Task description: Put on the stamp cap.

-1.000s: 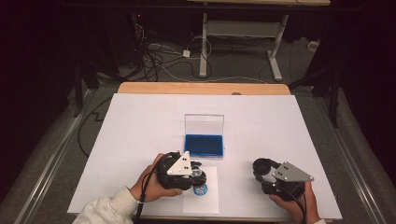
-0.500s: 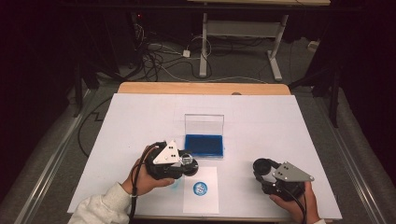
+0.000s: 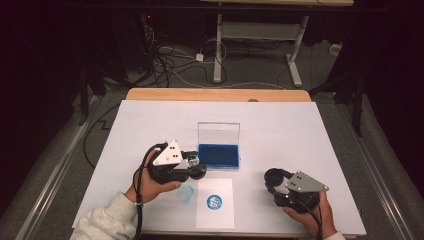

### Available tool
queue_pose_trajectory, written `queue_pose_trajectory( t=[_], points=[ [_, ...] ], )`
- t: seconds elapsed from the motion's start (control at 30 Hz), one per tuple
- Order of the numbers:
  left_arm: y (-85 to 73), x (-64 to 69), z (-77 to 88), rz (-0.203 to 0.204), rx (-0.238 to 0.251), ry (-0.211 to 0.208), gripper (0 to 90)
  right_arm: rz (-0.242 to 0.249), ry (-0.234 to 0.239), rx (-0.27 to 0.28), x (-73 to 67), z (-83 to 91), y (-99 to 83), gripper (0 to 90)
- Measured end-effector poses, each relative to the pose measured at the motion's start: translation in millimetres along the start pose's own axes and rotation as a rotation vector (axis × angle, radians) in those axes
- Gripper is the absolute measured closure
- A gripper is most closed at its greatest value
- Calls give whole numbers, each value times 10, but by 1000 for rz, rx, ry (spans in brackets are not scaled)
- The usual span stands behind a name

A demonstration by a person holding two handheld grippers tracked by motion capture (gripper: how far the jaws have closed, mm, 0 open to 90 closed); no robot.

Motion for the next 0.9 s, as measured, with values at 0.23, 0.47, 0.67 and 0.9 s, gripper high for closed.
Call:
queue_pose_trajectory(
  t=[0.23, 0.47, 0.67, 0.9],
  points=[
    [145, -26, 1, 2, 36, 3, 551, 33, 72, 11, -206, -189, 189, 385],
    [281, 38, -86, -15, 53, -16, 551, 53, 141, 41, -394, -363, 406, 385],
    [399, 101, -208, -27, 68, -40, 551, 37, 186, 41, -517, -533, 498, 386],
    [480, 160, -301, -43, 76, -64, 551, -1, 214, 69, -591, -624, 586, 386]
  ],
)
Point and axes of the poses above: each handheld gripper's, and its own axes: z roughly backward along the jaws, y roughly out of its top, x roughly to its right, the point moved 2 cm from there along -z, roughly forward along the jaws, and after that the axes turned 2 degrees about -y, right-handed, at the moved point
